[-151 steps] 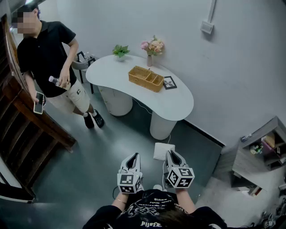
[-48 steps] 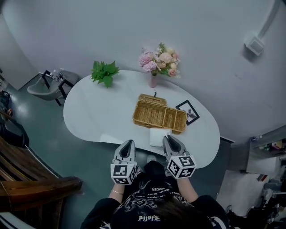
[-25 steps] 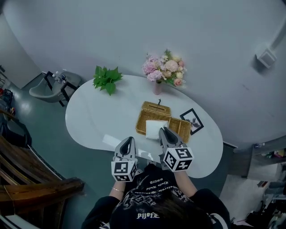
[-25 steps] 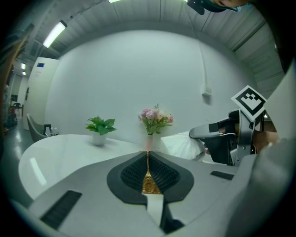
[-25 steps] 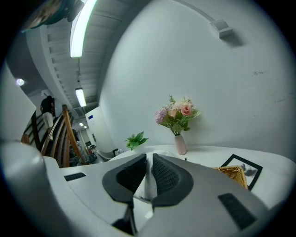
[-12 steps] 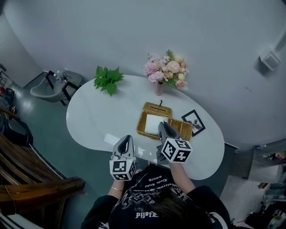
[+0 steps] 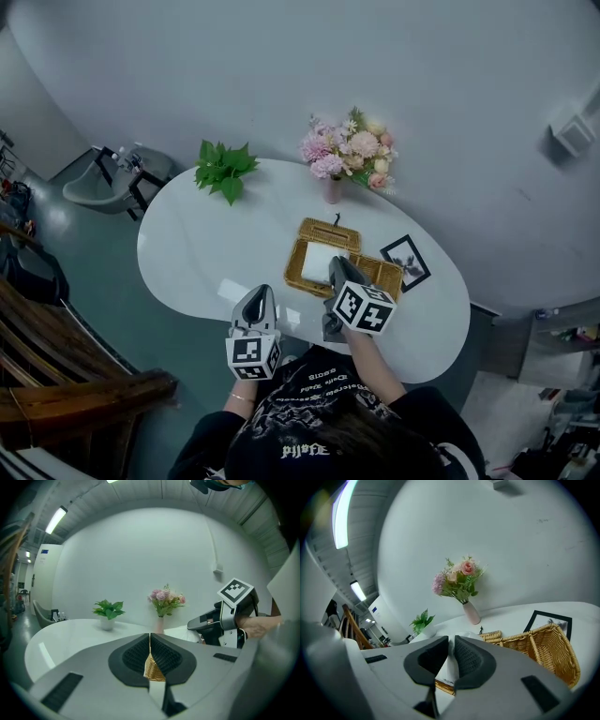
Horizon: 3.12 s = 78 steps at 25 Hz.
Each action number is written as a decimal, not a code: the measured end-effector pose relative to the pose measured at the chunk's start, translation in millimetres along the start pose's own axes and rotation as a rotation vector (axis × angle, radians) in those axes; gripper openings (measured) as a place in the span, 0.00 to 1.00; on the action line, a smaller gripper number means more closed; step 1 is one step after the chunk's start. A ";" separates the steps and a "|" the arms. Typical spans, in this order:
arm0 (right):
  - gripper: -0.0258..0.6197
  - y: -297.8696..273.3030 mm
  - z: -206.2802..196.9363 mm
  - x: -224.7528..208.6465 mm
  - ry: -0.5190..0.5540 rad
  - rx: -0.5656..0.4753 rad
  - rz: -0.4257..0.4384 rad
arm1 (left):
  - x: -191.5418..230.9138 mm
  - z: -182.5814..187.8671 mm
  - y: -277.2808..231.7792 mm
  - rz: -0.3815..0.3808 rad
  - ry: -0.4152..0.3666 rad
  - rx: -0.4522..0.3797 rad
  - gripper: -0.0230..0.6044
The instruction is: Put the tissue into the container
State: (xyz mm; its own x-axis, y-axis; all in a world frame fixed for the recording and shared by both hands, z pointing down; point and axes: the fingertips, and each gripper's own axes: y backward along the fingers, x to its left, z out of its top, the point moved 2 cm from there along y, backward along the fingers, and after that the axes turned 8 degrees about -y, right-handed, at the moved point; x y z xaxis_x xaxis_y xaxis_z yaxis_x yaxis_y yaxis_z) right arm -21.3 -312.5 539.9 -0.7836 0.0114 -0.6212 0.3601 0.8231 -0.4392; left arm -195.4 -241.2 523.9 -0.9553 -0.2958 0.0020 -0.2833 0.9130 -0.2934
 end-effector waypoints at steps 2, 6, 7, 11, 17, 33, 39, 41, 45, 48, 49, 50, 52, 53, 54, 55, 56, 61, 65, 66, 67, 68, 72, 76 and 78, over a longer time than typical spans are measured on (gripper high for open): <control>0.14 -5.0 -2.4 -3.3 -0.019 0.019 -0.009 | -0.2 1.1 -2.9 0.002 0.000 0.000 0.08; 0.14 -13.5 -7.0 -8.4 -0.039 0.044 -0.018 | -0.4 -0.1 -7.0 0.009 0.005 0.008 0.08; 0.14 -15.2 -7.8 -9.7 -0.039 0.049 -0.022 | -0.6 -0.5 -7.8 0.010 0.006 0.012 0.08; 0.14 -23.4 -13.6 -12.5 -0.044 0.081 -0.031 | 2.3 -0.6 -9.2 0.019 0.005 0.022 0.08; 0.14 -34.3 -21.7 -20.3 0.000 0.138 -0.062 | 9.0 -2.4 -12.0 0.047 0.006 0.038 0.08; 0.14 -50.0 -25.5 -39.5 0.033 0.273 -0.188 | 21.7 -3.0 -22.5 0.097 0.030 0.052 0.08; 0.16 -59.8 -29.8 -40.4 0.012 0.341 -0.201 | 22.2 -4.8 -27.2 0.095 0.042 0.063 0.08; 0.16 -61.9 -31.3 -40.5 0.012 0.355 -0.204 | 22.8 -5.8 -27.9 0.099 0.046 0.066 0.08; 0.27 -65.8 -32.0 -35.2 -0.008 0.362 -0.165 | 23.9 -6.7 -29.1 0.102 0.047 0.067 0.08; 0.43 -65.4 -35.5 -28.0 -0.006 0.375 -0.129 | 24.5 -8.6 -27.4 0.103 0.052 0.067 0.08; 0.43 -64.0 -36.8 -27.0 0.007 0.380 -0.130 | 24.7 -8.7 -26.2 0.103 0.054 0.065 0.08; 0.44 -61.9 -37.8 -26.7 0.022 0.382 -0.136 | 24.8 -8.4 -24.7 0.103 0.054 0.062 0.08; 0.45 -56.9 -38.1 -27.1 0.065 0.378 -0.158 | 24.9 -7.4 -22.3 0.099 0.055 0.053 0.08; 0.45 -54.2 -37.5 -27.2 0.090 0.372 -0.165 | 24.9 -7.2 -21.5 0.095 0.061 0.047 0.08; 0.45 -51.3 -36.5 -26.8 0.111 0.364 -0.167 | 24.6 -7.7 -20.7 0.089 0.073 0.042 0.08; 0.45 -48.0 -35.4 -26.1 0.126 0.355 -0.164 | 24.0 -8.7 -19.5 0.084 0.086 0.038 0.08; 0.45 -44.4 -34.3 -24.8 0.137 0.344 -0.155 | 23.2 -9.8 -17.8 0.079 0.096 0.035 0.08; 0.45 -23.7 -32.0 -12.5 0.178 0.284 -0.091 | 15.1 -7.9 -7.4 0.044 0.087 0.016 0.08; 0.45 -3.9 -28.1 -7.4 0.223 0.230 -0.069 | 2.6 -6.0 -2.3 0.007 0.073 -0.001 0.08; 0.45 1.8 -27.6 -6.5 0.230 0.216 -0.064 | -1.1 -5.7 -0.1 -0.003 0.070 -0.004 0.08; 0.45 7.7 -27.3 -5.5 0.237 0.202 -0.059 | -4.8 -5.1 2.3 -0.012 0.067 -0.007 0.08; 0.45 13.7 -27.3 -4.6 0.248 0.188 -0.054 | -8.4 -4.4 4.7 -0.022 0.064 -0.011 0.08; 0.45 35.7 -30.0 -0.1 0.299 0.127 -0.030 | -18.5 -1.3 12.7 -0.059 0.050 -0.028 0.08; 0.45 53.2 -38.0 -3.1 0.315 0.083 -0.028 | -26.8 -6.7 15.0 -0.097 0.032 -0.026 0.08; 0.45 60.9 -43.2 -6.4 0.306 0.061 -0.026 | -31.7 -9.5 16.2 -0.116 0.025 -0.024 0.08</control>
State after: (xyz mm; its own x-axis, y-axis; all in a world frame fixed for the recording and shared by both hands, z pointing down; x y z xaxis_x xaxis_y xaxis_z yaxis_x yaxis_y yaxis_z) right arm -16.3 -238.0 545.1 -0.9058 0.1687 -0.3886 0.3600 0.7900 -0.4964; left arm -170.5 -214.4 528.1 -0.9178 -0.3928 0.0588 -0.3936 0.8797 -0.2668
